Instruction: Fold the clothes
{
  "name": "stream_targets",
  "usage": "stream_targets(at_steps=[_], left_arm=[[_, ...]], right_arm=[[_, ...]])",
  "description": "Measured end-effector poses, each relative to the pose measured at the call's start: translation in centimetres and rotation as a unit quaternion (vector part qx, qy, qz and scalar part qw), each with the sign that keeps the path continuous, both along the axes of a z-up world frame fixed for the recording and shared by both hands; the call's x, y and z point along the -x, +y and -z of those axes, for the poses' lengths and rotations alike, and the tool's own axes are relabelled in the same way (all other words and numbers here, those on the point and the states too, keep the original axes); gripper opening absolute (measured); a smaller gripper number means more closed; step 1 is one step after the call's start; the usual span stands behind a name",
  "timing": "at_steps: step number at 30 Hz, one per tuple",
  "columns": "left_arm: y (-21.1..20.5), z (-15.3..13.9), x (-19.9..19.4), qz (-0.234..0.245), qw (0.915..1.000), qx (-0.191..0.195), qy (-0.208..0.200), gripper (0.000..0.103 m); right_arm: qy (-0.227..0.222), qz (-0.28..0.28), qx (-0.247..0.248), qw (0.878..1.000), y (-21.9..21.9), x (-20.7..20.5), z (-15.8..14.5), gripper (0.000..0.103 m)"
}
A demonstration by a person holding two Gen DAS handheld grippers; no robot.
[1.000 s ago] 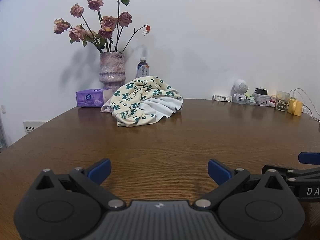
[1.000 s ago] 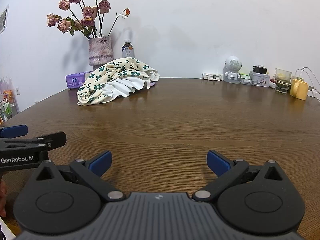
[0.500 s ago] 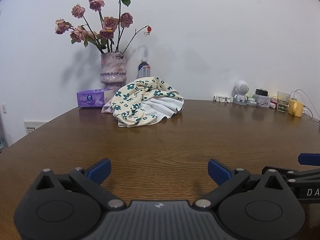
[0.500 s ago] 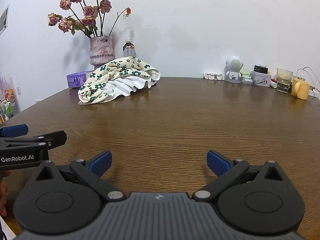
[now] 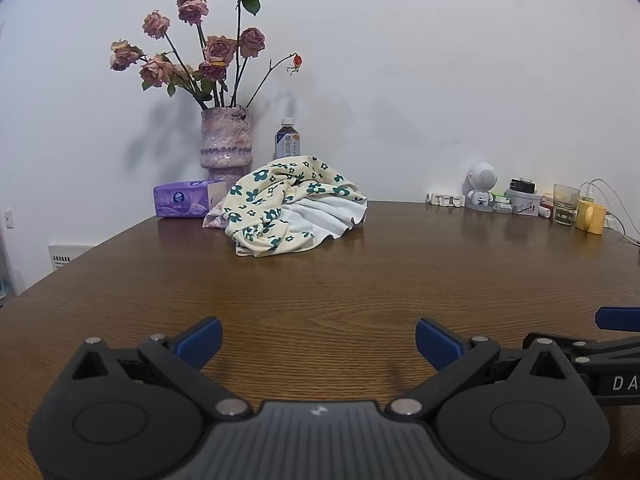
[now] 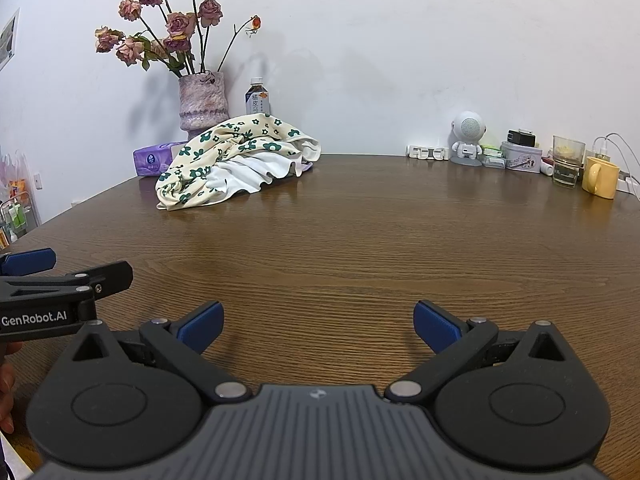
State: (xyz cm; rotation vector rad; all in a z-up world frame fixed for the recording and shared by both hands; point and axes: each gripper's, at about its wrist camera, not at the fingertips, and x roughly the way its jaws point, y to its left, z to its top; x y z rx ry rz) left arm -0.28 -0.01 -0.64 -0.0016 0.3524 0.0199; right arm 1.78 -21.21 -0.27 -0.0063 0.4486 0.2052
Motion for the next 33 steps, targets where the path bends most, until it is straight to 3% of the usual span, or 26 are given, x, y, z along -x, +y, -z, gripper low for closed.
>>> stream_targets(at_steps=[33], left_arm=[[0.07,-0.42,-0.08,-0.001,1.0,-0.001,0.003,0.103]], right_arm=[[0.001,0.0,-0.001,1.0,0.11,-0.04,0.02,0.103]])
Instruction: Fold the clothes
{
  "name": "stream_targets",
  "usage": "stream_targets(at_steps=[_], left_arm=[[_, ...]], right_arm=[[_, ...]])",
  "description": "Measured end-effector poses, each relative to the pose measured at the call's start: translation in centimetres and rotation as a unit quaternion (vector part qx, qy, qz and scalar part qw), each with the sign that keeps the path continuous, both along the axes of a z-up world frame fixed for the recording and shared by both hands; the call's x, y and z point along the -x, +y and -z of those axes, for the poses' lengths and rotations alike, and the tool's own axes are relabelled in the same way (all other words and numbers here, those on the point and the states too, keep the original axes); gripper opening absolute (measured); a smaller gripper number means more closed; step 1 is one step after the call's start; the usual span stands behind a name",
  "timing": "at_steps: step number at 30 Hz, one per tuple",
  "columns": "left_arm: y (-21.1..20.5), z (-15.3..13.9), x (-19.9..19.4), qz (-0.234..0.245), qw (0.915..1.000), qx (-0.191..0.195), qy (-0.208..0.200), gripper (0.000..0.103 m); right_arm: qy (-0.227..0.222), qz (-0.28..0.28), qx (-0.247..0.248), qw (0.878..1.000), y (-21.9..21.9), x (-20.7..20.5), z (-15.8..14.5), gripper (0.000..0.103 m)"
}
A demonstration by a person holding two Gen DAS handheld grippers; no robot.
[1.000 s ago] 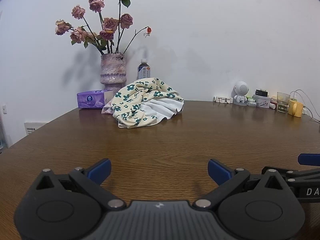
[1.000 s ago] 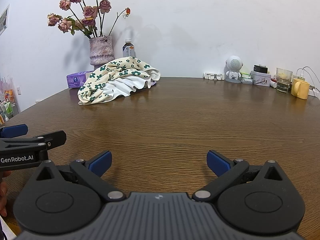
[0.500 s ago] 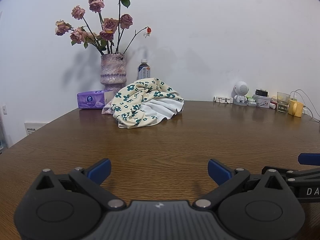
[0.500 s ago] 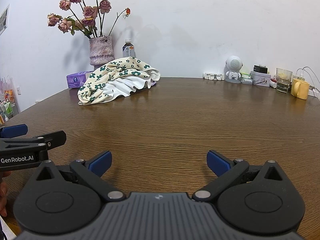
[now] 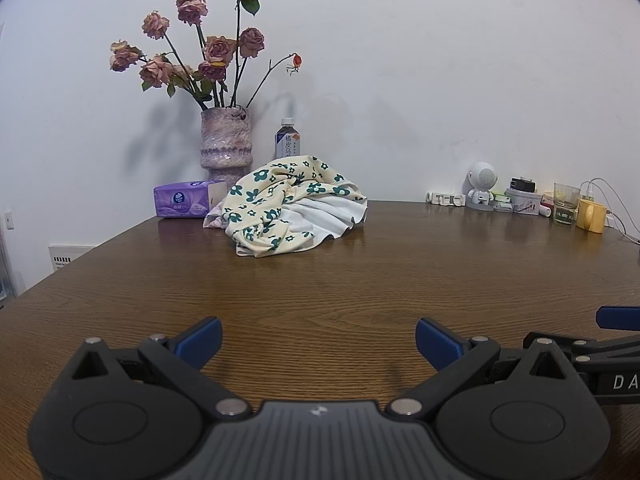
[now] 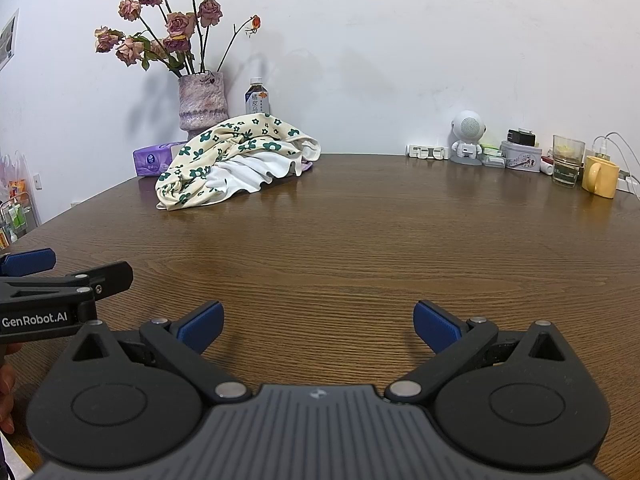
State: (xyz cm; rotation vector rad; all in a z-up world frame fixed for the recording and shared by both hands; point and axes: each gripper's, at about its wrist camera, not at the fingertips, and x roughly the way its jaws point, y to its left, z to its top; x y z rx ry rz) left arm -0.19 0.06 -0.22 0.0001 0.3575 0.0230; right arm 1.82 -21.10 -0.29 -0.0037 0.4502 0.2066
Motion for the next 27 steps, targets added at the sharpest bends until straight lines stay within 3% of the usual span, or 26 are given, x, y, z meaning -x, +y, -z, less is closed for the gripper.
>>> stream_targets(at_steps=[27], left_arm=[[-0.07,0.1,-0.02,0.0,1.0,-0.004,-0.001,0.103]], right_arm=[[0.002,-0.003,-0.002,1.0,-0.28,-0.04,-0.03,0.103]])
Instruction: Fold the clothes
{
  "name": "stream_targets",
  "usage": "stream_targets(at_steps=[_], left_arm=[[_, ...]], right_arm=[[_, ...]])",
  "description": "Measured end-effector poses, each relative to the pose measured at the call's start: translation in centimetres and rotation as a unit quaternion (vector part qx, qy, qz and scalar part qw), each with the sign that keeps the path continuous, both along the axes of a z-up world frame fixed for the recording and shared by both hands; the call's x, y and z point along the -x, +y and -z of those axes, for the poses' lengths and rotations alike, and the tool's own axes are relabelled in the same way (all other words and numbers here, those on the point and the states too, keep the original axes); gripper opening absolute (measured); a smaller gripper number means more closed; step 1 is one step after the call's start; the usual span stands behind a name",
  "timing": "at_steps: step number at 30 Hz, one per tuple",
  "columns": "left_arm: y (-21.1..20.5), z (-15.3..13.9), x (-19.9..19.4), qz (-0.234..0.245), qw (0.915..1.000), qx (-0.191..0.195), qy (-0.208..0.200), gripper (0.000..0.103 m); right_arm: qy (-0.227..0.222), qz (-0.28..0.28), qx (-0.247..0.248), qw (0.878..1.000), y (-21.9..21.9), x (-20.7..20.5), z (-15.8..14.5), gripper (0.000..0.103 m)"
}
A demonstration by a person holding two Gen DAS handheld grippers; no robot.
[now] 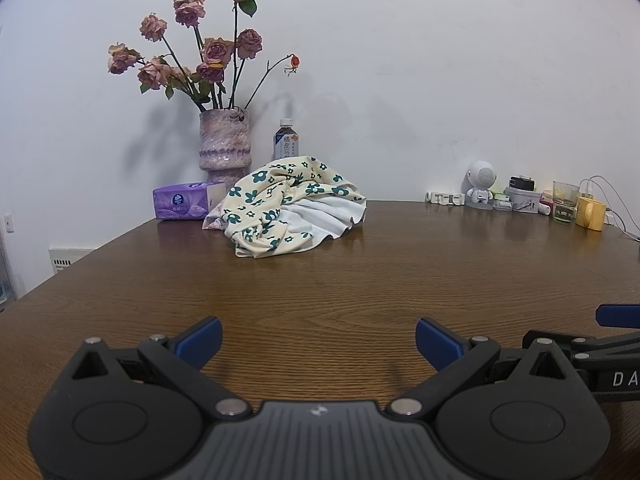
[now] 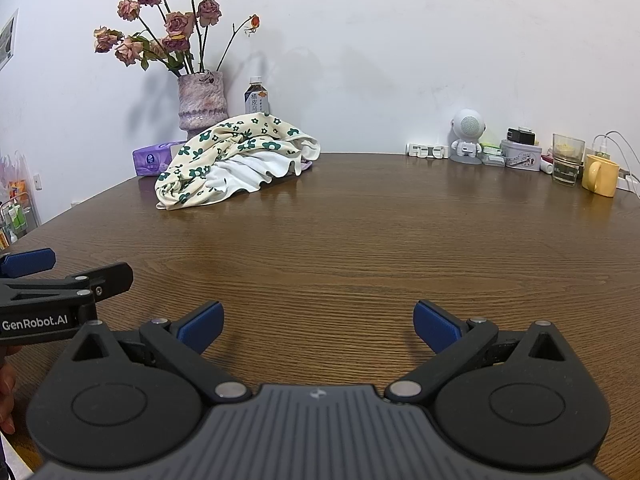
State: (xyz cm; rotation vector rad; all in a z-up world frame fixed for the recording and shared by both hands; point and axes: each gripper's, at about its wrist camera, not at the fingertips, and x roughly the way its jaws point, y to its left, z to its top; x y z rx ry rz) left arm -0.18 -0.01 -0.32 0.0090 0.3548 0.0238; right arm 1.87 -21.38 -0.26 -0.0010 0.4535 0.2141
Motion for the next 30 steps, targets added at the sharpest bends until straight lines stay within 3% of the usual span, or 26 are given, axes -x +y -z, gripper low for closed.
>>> stream_targets(at_steps=[30], left_arm=[[-0.14,0.2,0.08,-0.008,0.9999,-0.006,-0.009,0.103]], right_arm=[[0.0,0.0,-0.004,1.0,-0.01,0.07,-0.12,0.103]])
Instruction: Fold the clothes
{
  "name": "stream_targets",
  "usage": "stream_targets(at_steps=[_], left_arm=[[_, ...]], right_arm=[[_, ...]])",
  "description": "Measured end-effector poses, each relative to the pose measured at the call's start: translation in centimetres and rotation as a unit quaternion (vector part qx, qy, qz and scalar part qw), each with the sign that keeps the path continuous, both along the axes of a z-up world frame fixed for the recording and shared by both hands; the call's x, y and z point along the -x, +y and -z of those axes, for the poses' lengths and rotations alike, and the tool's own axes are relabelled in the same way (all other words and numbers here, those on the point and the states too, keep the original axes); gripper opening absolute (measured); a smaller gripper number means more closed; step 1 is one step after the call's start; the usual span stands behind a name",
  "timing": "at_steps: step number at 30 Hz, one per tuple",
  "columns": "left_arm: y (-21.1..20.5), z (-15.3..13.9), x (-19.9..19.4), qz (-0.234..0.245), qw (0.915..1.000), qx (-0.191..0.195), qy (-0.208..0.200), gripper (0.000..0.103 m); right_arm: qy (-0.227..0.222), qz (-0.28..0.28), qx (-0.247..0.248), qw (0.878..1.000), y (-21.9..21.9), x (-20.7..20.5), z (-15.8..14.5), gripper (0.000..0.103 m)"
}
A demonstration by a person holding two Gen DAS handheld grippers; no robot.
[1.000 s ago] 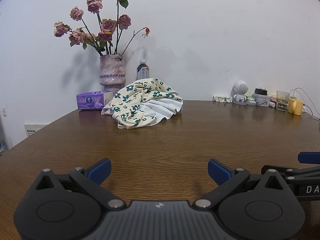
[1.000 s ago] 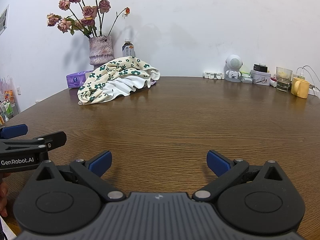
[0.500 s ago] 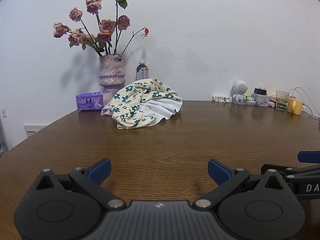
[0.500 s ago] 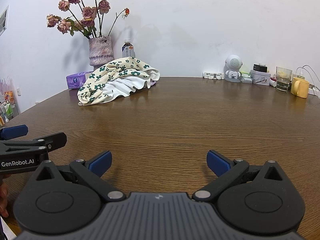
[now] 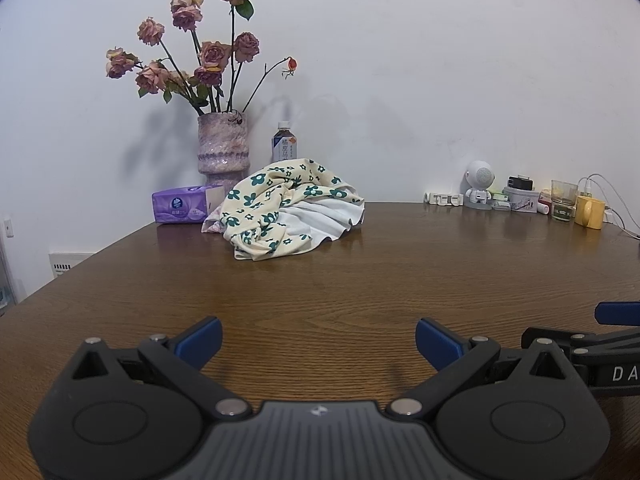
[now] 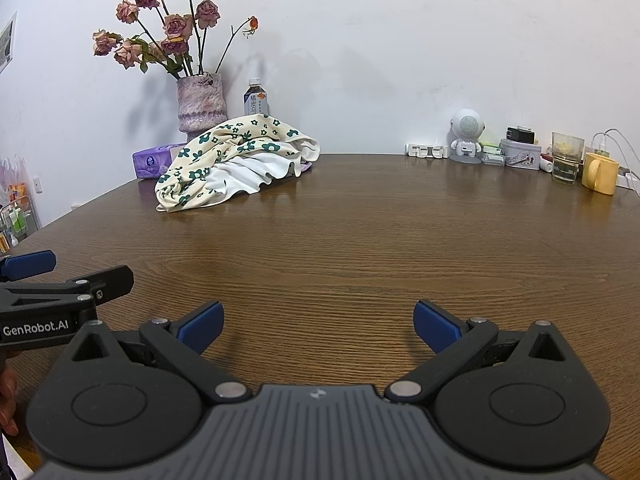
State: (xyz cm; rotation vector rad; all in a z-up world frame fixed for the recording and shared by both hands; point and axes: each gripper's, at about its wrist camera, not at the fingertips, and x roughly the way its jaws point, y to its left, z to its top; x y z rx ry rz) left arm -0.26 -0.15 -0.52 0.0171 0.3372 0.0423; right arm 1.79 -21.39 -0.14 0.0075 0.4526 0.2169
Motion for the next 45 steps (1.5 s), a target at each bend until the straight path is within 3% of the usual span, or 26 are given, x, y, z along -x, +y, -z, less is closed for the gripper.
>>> stream_targets(at_steps=[34,45], left_arm=[[0.3,0.1,-0.1,-0.005,1.0,0.005,0.002,0.103],[2.2,0.0,-0.9,0.003,0.9973,0.067,0.032,0.103]], right_arm=[[0.01,0.0,-0.01,1.0,-0.4,-0.2,-0.1,0.103],[0.027,-0.017,-0.005,0.999,-0.3,-0.7,-0.3,0.103]])
